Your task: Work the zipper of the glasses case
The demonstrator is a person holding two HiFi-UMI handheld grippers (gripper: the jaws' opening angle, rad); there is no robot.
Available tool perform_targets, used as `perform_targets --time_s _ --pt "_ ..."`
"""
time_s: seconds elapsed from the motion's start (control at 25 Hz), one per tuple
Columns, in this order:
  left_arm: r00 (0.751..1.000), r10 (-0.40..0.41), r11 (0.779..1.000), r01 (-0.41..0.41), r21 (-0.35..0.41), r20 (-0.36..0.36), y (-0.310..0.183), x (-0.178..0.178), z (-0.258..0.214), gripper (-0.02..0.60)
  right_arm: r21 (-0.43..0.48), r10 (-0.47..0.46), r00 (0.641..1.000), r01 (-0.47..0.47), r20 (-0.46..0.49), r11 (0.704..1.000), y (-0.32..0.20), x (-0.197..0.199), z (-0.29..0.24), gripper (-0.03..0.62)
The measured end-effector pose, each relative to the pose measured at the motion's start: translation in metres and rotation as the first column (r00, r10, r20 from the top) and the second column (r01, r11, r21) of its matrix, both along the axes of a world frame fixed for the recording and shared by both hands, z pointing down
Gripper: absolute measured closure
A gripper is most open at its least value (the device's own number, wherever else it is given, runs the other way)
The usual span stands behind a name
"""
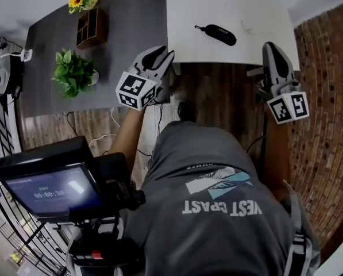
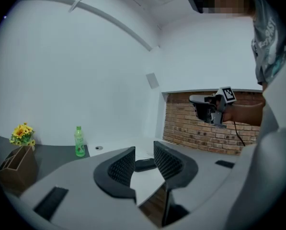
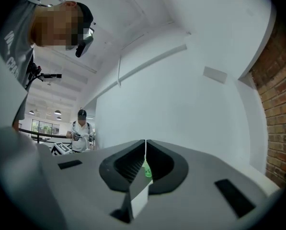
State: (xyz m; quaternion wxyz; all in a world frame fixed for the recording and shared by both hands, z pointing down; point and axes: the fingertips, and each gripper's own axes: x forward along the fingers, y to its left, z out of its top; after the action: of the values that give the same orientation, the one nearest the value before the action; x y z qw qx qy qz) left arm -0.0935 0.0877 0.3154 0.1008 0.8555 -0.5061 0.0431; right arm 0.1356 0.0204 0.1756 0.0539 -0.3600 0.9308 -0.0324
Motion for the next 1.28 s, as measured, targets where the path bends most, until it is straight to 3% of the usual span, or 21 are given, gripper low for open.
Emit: perform_targets --time_s 0.28,0.72,1.0,1.28 --pt "1.0 -0.013 0.996 0.011 0.092 0.02 0.083 0.037 -0.041 0.476 0.029 -0.064 0.998 0.064 0.012 0.998 0.099 0.02 -0.008 0.595" --pt "0.999 -0.043 0.98 0.036 0.195 0.032 0.286 0.128 -0.086 0.476 0.066 -0.148 0.989 0.147 0.015 0.987 0.309 0.078 -0.037 0.597" --pt "0.994 -0.105 0.96 0.096 0.262 0.021 0.395 0.116 -0.14 0.476 0.066 -0.183 0.983 0.183 0.004 0.981 0.406 0.084 -0.06 0.597" --pt "0.994 -0.106 0.961 0.098 0.257 0.02 0.469 0.089 -0.138 0.476 0.024 -0.158 0.987 0.157 0.02 0.987 0.462 0.067 -0.049 0.597"
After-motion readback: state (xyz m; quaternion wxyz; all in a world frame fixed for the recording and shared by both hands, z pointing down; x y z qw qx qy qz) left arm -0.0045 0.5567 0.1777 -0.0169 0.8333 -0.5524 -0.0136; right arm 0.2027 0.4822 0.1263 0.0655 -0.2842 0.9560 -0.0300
